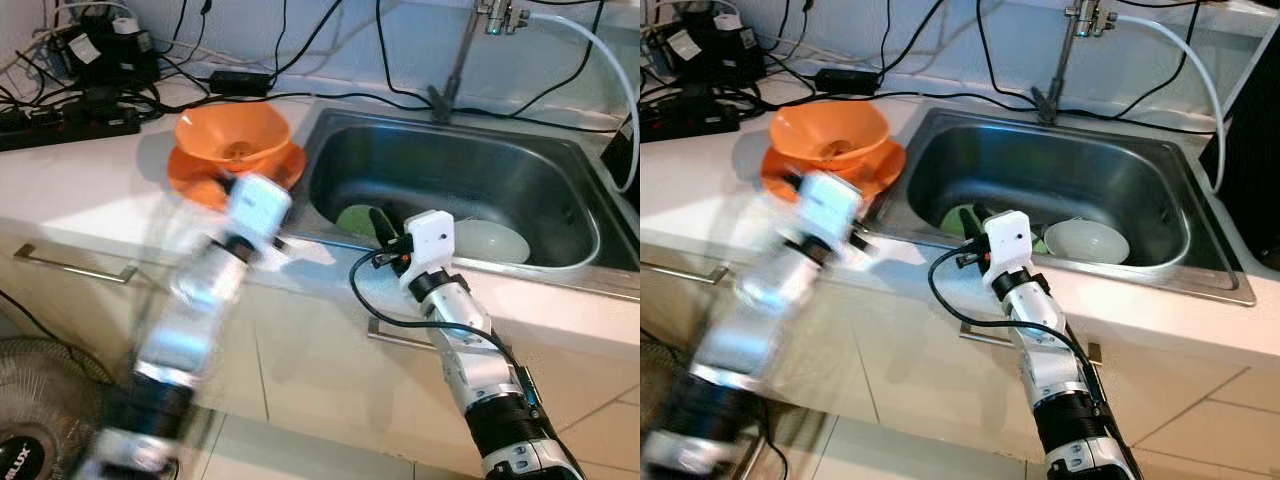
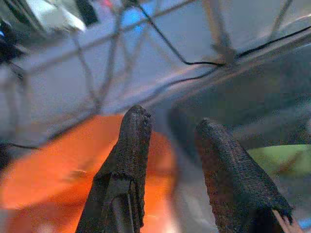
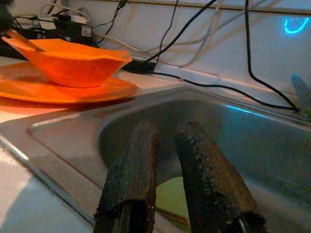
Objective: Kitchen organization
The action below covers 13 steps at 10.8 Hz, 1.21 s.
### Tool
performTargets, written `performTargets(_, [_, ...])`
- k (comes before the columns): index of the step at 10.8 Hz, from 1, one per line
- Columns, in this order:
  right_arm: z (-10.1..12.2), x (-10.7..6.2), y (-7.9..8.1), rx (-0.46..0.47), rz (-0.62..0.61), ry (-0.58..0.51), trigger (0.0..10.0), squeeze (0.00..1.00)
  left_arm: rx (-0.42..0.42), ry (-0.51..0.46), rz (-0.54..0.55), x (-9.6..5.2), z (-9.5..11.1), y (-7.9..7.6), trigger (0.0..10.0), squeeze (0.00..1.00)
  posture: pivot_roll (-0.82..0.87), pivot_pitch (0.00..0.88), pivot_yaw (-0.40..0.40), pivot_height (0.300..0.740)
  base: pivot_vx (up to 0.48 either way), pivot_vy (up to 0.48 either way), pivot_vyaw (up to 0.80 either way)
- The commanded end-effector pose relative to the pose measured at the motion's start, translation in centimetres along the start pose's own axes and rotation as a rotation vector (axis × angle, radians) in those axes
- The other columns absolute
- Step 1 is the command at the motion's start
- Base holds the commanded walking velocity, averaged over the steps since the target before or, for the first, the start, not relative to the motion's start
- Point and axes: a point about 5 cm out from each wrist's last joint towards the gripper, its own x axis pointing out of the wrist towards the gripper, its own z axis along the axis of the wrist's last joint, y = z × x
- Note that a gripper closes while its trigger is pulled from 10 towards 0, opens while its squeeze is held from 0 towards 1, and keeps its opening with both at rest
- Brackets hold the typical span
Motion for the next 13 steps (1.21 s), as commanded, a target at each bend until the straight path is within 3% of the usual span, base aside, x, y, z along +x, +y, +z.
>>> performTargets(1, [-0.1, 0.2, 0.0, -0.008, -0.001, 0.008, 10.0, 0.0, 0.111, -0.042, -0.005, 0.3, 1.1, 0.5, 10.0, 0.0, 0.19, 0.0, -0.007, 0.74, 0.0, 0.0, 0.0])
performTargets(3, [-0.3, 0.3, -0.2, -0.005, -0.022, 0.022, 10.0, 0.0, 0.347, 0.004, -0.035, 0.7, 0.6, 1.7, 10.0, 0.0, 0.19, 0.004, -0.01, 0.74, 0.0, 0.0, 0.0])
performTargets(4, [-0.3, 0.3, -0.2, -0.005, -0.02, 0.023, 10.0, 0.0, 0.412, 0.017, -0.042, 0.9, 0.4, 1.9, 10.0, 0.0, 0.19, 0.006, -0.01, 0.74, 0.0, 0.0, 0.0])
performTargets(5, [-0.3, 0.3, -0.1, -0.001, -0.02, 0.023, 10.0, 0.0, 0.452, 0.033, -0.058, 1.3, 0.1, 2.1, 10.0, 1.0, 0.19, 0.006, -0.012, 0.74, 0.0, 0.0, 0.0])
performTargets(7, [-0.2, 0.5, -0.2, -0.003, -0.026, 0.024, 10.0, 0.0, 0.563, 0.087, -0.032, 2.4, -0.4, 3.2, 10.0, 1.0, 0.19, 0.01, -0.012, 0.74, 0.0, 0.0, 0.0])
performTargets(8, [-0.2, 0.6, -0.4, -0.014, -0.033, 0.032, 10.0, 0.0, 0.636, 0.121, -0.041, 2.6, -0.8, 3.7, 10.0, 0.53, 0.19, 0.013, -0.013, 0.74, 0.0, 0.0, 0.0])
performTargets(9, [-0.2, 0.6, -0.6, -0.009, -0.037, 0.029, 10.0, 0.0, 0.644, 0.136, -0.017, 2.8, -0.9, 4.3, 10.0, 0.0, 0.19, 0.017, -0.015, 0.74, 0.0, 0.0, 0.0])
performTargets(13, [0.0, 0.8, -0.7, -0.009, -0.043, 0.023, 10.0, 0.0, 0.704, 0.233, 0.004, 2.7, -1.7, 5.9, 10.0, 0.0, 0.19, 0.024, -0.018, 0.74, 0.0, 0.0, 0.0])
